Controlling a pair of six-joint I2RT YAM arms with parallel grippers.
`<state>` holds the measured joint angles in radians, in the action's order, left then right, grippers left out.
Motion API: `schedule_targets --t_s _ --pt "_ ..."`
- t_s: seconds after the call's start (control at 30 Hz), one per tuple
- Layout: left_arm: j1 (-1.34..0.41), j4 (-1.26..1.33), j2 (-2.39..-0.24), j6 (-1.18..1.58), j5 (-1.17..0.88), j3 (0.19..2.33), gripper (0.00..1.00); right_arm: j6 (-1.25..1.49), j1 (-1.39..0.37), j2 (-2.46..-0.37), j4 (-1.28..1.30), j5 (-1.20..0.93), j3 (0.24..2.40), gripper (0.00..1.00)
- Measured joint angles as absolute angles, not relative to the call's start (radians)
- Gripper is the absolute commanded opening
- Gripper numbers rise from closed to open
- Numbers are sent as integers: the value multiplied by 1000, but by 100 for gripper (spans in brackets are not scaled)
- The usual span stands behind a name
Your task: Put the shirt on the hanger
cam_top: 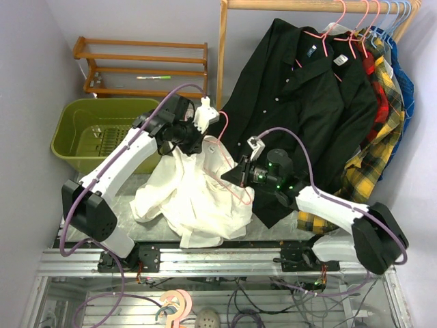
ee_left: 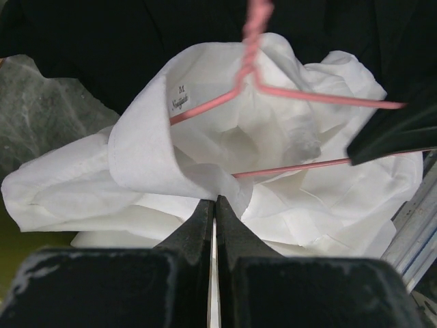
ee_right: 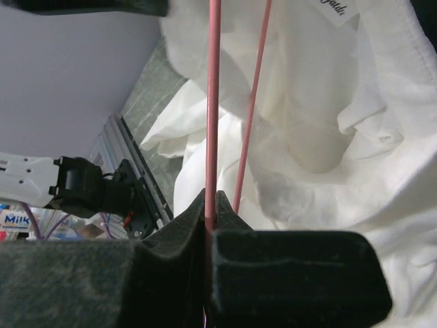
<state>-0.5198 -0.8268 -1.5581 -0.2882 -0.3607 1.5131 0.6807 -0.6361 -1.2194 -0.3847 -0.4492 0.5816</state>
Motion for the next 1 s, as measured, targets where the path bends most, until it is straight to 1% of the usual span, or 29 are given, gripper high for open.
schedule_targets --t_s 0.17,0.37,0.57,0.6,0.7,0.77,0.8,0.83,0.9,1.0 --pt "-548 -855 -1556 -290 -362 1551 7 688 -636 -1342 -444 -476 611 0" --pt "-567 -873 -1556 -296 -367 1623 7 699 -636 -1406 -513 -491 619 0" --pt "-608 -874 -1556 -308 -361 1579 7 709 -632 -1465 -589 -480 640 0" --pt "-611 -876 -1557 -314 -359 1566 18 715 -630 -1470 -606 -478 638 0" --pt "-612 -883 -1559 -351 -355 1527 73 736 -611 -1491 -692 -466 613 0" --pt "-612 -918 -1577 -394 -354 1519 84 751 -597 -1523 -750 -464 595 0" --pt "-612 -937 -1592 -410 -354 1519 98 757 -591 -1548 -773 -465 591 0" --pt "-607 -952 -1608 -432 -355 1519 100 763 -588 -1572 -796 -467 588 0" --pt "-587 -970 -1637 -469 -369 1521 99 776 -584 -1624 -840 -472 583 0" --pt "-511 -983 -1670 -508 -422 1568 99 795 -582 -1683 -899 -480 575 0"
